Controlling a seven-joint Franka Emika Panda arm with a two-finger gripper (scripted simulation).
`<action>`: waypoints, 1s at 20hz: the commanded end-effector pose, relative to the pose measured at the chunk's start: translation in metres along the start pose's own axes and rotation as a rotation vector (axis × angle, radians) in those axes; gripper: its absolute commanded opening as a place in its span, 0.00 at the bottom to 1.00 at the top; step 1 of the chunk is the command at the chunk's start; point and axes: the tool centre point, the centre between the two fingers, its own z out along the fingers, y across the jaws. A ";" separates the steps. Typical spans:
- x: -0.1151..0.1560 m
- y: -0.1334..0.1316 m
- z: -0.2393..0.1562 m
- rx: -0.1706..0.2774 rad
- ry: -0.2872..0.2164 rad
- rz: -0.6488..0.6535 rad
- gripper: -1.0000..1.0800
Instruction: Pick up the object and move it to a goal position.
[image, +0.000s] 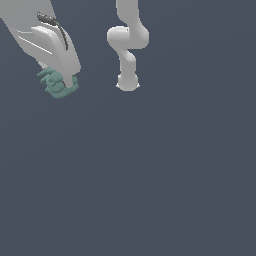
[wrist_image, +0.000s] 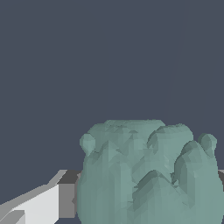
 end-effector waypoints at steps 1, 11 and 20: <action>0.004 0.003 -0.018 -0.001 -0.001 -0.001 0.00; 0.018 0.010 -0.065 0.000 -0.001 -0.002 0.00; 0.023 0.012 -0.080 0.000 -0.001 -0.002 0.00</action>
